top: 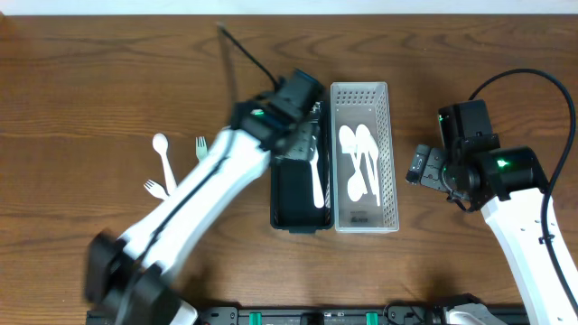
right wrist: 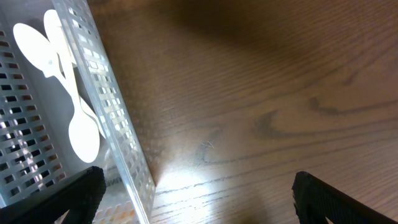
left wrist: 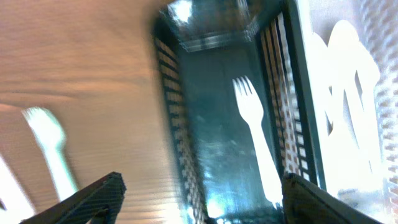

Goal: Pack container
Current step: 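Release the fork, return left gripper and grasp a second white fork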

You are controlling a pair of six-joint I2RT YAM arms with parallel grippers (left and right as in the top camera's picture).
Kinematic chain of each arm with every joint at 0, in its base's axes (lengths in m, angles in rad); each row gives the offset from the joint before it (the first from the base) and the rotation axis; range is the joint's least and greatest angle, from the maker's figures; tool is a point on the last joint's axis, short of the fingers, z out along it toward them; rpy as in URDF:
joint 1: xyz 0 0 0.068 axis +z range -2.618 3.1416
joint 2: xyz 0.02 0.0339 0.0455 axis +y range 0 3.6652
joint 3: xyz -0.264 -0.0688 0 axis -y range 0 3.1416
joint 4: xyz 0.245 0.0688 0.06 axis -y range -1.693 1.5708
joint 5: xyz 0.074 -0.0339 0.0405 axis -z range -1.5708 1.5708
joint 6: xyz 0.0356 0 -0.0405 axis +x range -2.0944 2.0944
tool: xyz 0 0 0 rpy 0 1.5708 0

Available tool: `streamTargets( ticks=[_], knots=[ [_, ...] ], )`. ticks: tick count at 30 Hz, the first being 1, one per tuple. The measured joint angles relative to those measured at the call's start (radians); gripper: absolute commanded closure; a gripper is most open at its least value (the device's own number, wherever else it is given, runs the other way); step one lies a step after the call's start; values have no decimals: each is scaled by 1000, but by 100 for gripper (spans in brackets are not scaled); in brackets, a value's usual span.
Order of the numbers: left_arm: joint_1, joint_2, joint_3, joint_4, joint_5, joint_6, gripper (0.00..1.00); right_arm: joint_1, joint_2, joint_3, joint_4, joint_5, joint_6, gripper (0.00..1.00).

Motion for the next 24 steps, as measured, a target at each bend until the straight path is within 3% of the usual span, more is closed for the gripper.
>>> streamTargets(
  ticks=[5,12,17,24],
  knots=[
    [210,-135,28,-47,-41,23,12,0,0,0,0,0,0,1],
    [469,-63,-5,-62,-48,37,11,0,0,0,0,0,0,1],
    [548,71,-36,-59,29,81,11,0,0,0,0,0,0,1],
    [561,259,-52,-59,100,159,11,0,0,0,0,0,0,1]
  ],
)
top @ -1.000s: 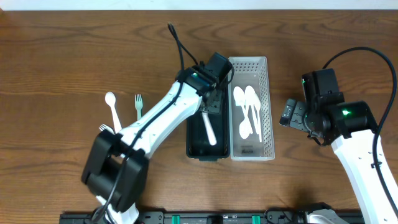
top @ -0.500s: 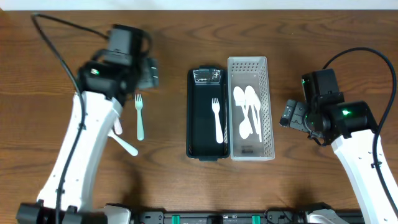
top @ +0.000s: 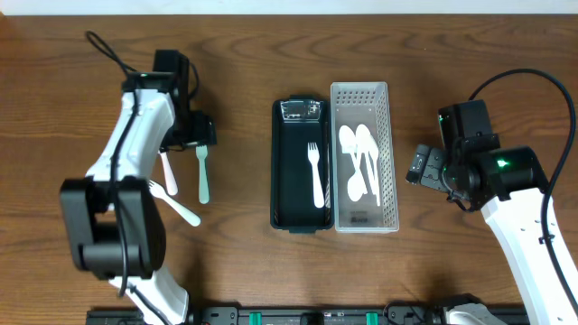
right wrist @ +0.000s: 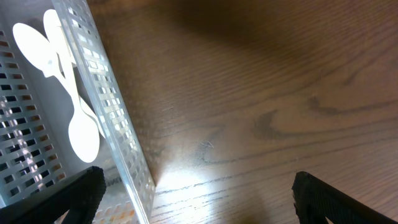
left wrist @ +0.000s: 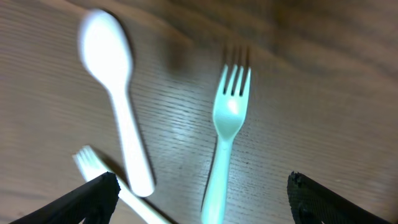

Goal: Pack container
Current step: 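Release the fork, return left gripper and grasp a second white fork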

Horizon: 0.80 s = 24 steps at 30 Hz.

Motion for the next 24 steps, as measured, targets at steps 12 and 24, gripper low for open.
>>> streamTargets(
  ticks=[12,24],
  knots=[
    [0,103,-85,81,43,86,11,0,0,0,0,0,0,1],
    [0,113,-144,141,83,132,21,0,0,0,0,0,0,1]
  ],
)
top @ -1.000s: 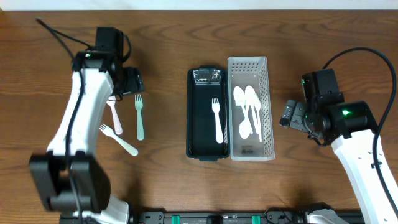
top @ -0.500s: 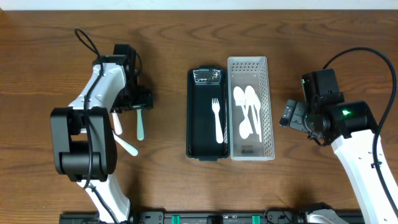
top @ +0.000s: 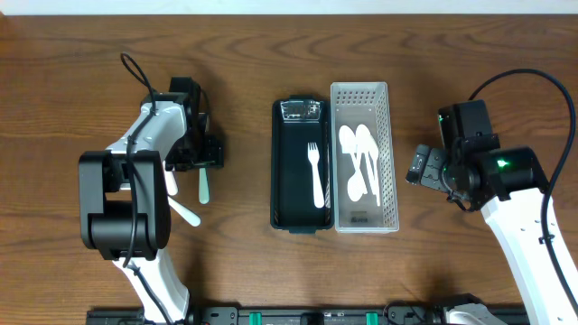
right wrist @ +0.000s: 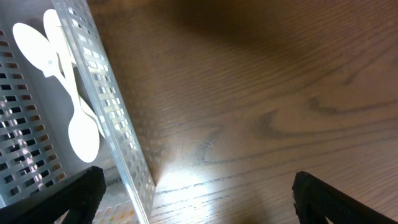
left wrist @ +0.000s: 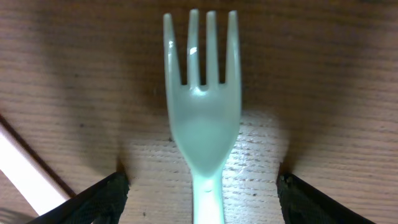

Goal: Pack container
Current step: 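Release the fork, return left gripper and grasp a second white fork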

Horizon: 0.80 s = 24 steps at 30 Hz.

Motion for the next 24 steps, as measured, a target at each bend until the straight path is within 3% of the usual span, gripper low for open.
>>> streamTargets(
  ticks=[1,5,9,12,21,24],
  knots=[
    [0,0,-2,3,4,0,21,0,0,0,0,0,0,1],
    [0,-1,-5,7,8,3,44,0,0,0,0,0,0,1],
    [0,-1,-6,6,8,15,56,0,0,0,0,0,0,1],
    [0,-2,-6,6,8,13,72,0,0,0,0,0,0,1],
    [0,-2,-7,6,8,18,81,0,0,0,0,0,0,1],
    [0,-2,-7,5,7,16,90,0,0,0,0,0,0,1]
  ],
)
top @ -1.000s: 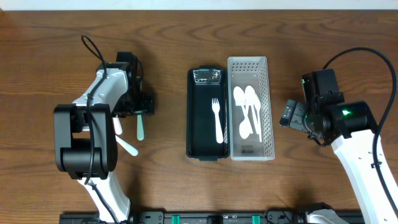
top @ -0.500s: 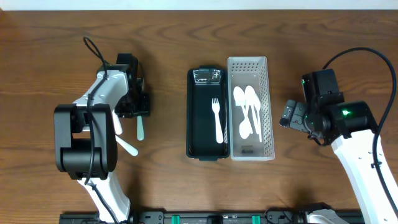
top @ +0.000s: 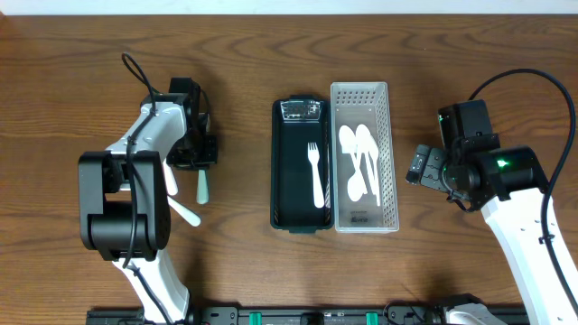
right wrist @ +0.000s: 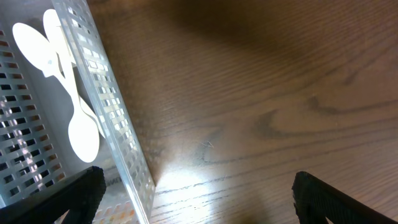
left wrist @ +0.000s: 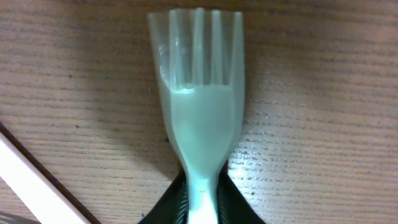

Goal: Pack container
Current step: 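Release the fork, return left gripper and grasp a second white fork, then place the second fork into the black tray and release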

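A pale green fork (left wrist: 199, 118) lies on the wood at the left, its handle (top: 202, 185) poking out below my left gripper (top: 200, 155). The left gripper (left wrist: 199, 208) is shut on the fork's neck, both fingers tight against it. The dark container (top: 287, 194) holds one white fork (top: 314, 171). Beside it, the white perforated container (top: 390, 162) holds several white spoons (top: 359, 162). My right gripper (top: 420, 167) hangs open to the right of the white container, its fingers (right wrist: 74, 193) wide apart over bare wood.
A white handle (top: 185, 214) lies on the table below the left gripper, and another white utensil (top: 168, 179) shows beside the left arm. A white handle (left wrist: 25, 186) crosses the left wrist view's lower left corner. The white container's wall (right wrist: 118, 124) is close to my right gripper.
My left gripper's fingers stood open on either side of the green fork's neck; now they are shut on it. The right arm has not moved.
My left gripper was open above the dark container with the white fork in it. Then it was over the loose cutlery at the left. Then it was low and open around the green fork, and now it grips it. The right arm stayed still throughout.
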You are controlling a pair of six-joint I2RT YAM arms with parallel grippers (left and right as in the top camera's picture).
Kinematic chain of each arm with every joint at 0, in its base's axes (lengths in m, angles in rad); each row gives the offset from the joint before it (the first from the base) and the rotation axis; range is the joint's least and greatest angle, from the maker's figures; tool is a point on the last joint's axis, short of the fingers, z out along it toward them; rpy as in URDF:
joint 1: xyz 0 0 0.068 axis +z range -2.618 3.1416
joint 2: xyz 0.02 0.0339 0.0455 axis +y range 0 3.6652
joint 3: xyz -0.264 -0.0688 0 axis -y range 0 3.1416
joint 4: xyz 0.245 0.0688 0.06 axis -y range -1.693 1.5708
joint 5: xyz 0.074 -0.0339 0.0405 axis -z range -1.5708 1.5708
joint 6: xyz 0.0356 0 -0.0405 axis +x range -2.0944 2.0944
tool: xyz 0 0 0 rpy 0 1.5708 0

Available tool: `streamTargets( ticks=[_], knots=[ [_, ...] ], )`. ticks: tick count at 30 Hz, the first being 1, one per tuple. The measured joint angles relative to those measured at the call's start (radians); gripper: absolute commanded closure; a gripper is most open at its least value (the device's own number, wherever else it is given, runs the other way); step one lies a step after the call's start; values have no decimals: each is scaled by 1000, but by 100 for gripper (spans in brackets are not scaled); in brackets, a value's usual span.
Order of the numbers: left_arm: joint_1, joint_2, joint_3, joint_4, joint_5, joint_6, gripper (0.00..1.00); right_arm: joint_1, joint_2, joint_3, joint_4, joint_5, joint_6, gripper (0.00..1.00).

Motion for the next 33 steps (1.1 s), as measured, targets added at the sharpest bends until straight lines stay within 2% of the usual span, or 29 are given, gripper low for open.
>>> streamTargets(
  ticks=[2,6,12,19,24,28,33],
  knots=[
    [0,-1,0,-1,1,-2,94,0,0,0,-1,0,0,1],
    [0,-3,0,-17,1,-6,94,0,0,0,-4,0,0,1],
    [-16,-65,28,-148,1,-27,94,0,0,0,-6,0,-8,1],
    [-164,-387,154,-195,1,-64,94,-39,0,0,-1,-3,-13,1],
    [-342,-575,177,-166,6,-135,94,-158,0,0,6,-5,-36,1],
    [-446,-580,178,-130,3,-208,94,-249,0,0,4,-6,-72,1],
    [-518,-463,177,-47,0,-283,94,-291,0,-1,0,-17,-99,1]
  ],
)
